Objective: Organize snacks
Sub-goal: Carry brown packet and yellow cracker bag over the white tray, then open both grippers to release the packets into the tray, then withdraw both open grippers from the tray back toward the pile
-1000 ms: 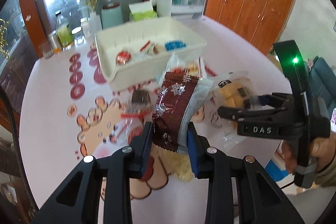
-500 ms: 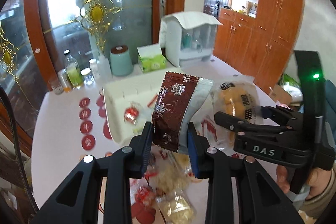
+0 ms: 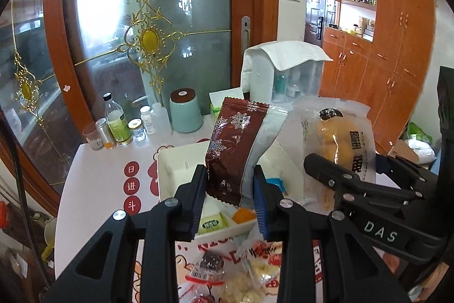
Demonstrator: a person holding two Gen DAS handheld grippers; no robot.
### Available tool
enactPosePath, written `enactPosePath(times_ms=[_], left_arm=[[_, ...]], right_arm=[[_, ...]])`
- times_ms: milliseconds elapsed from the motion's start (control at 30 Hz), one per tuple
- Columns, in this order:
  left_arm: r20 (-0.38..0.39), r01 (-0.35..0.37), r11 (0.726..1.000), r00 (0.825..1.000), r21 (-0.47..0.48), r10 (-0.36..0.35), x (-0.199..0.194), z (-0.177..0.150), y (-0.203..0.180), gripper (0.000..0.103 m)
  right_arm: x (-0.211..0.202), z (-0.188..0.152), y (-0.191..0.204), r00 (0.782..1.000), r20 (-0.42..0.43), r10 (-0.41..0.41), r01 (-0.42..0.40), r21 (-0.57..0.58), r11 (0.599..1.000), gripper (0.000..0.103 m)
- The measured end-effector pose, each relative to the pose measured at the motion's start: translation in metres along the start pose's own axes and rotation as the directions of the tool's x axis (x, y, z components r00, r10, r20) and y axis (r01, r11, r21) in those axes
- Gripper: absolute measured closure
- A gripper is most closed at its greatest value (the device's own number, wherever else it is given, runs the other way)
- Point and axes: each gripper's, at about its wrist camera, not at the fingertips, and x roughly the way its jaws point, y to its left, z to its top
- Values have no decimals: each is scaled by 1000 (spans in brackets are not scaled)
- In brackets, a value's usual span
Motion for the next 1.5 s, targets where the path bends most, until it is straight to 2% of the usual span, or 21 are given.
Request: enactPosePath(times_ms=[267, 500, 533, 600, 633, 667, 800, 1033, 1500], left_arm=[[-25, -37, 999, 999, -3, 37, 32, 9, -6, 73], [-66, -96, 995, 993, 1, 95, 63, 9, -6, 71], [-70, -106, 994, 992, 3, 106, 66, 9, -5, 68], [-86, -135, 991, 987, 10, 135, 74, 8, -4, 40], [-88, -177, 984, 980, 7, 176, 76, 6, -2, 23], [-86, -195, 981, 977, 3, 194, 77, 5, 1, 11], [-104, -216, 976, 972, -35, 211, 76, -4, 12, 9], [-122, -241, 969, 965, -63, 232, 68, -15, 23, 9], [-120, -224, 973, 969, -58, 216, 39, -30, 21, 9]], right_arm=[[24, 7, -11, 1000, -29, -7, 8, 6, 1000, 30], [59, 8, -22, 994, -93, -53, 52, -10, 999, 28], [65, 7, -23, 993, -103, -64, 62, -17, 998, 27], [75, 4, -25, 989, -130, -68, 65, -33, 997, 23], [80, 2, -26, 987, -151, -59, 54, -36, 998, 22], [85, 0, -28, 984, -172, -50, 46, -29, 999, 22], [99, -10, -36, 970, -242, -34, 38, 13, 999, 21], [83, -8, -32, 983, -183, -15, 16, 1, 1000, 17], [59, -23, -20, 981, -192, -36, 35, -7, 999, 17]])
